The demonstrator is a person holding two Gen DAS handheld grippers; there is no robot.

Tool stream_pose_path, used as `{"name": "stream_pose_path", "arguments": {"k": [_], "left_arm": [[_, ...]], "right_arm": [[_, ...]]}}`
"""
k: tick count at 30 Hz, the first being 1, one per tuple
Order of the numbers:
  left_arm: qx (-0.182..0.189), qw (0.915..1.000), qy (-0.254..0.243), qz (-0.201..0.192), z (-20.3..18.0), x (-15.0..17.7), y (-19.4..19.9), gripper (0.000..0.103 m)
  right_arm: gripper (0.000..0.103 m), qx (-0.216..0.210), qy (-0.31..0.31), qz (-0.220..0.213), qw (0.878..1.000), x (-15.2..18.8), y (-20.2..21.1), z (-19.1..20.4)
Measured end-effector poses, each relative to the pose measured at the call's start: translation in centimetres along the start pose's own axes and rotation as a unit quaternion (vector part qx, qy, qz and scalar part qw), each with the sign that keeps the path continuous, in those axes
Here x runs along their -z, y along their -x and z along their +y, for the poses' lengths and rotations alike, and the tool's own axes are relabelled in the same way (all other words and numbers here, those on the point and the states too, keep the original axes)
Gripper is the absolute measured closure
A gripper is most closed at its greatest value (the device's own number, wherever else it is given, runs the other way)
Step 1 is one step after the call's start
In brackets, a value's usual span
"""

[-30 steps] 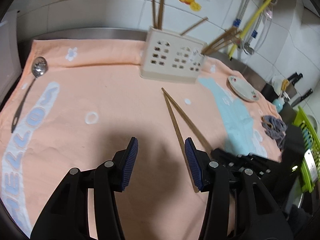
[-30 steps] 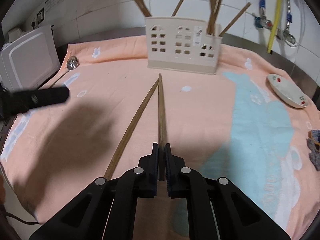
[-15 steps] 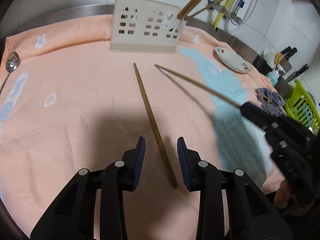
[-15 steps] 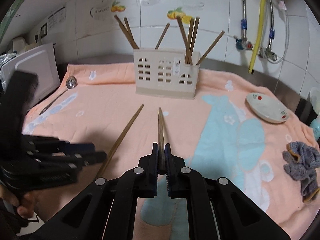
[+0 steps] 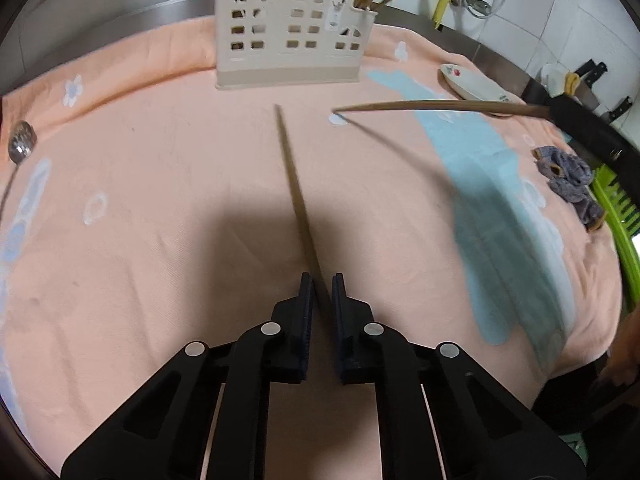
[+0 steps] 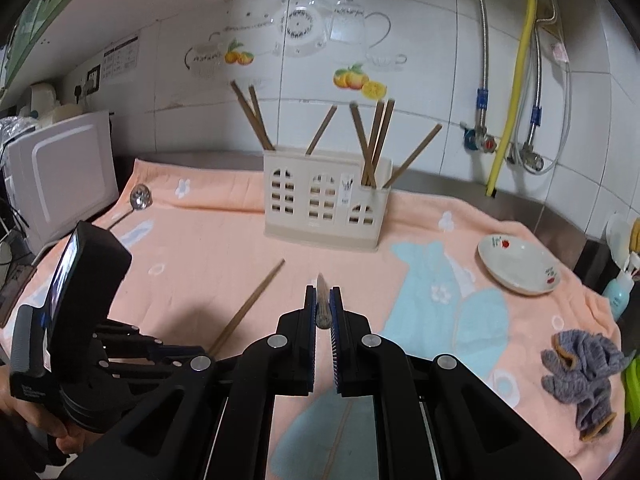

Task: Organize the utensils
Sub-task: 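Lift both held chopsticks up and carry them over the beige holder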

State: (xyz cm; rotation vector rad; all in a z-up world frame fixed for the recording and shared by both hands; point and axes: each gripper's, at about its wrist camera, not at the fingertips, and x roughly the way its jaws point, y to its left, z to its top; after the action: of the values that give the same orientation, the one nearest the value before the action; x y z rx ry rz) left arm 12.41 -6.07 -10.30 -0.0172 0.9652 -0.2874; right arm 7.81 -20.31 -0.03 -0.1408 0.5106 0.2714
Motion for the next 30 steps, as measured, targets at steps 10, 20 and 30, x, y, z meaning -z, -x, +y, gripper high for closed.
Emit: {"name": "stream_pose_path", "arguments": {"k": [10, 20, 30], "left_arm": [[-0.002, 0.9979, -0.002, -0.064, 2.9, -5.1, 4.6, 0.098], [-0.001, 0.9914, -0.029, -0.128, 2.8, -11.3, 8.1, 0.098], [0.005, 0.9883, -0.039, -0.148, 2.6, -13.5, 9.4, 0.098]], "right_arm": [[0.096, 0.014, 0.007, -0.039, 0.999, -3.5, -0.1, -0.8], [0.096, 0.037, 0.026, -0.089, 0.995, -5.9, -0.2, -0.5], [0.096, 0.047, 0.034, -0.108, 0.992, -6.3, -0.5, -0.2]]}}
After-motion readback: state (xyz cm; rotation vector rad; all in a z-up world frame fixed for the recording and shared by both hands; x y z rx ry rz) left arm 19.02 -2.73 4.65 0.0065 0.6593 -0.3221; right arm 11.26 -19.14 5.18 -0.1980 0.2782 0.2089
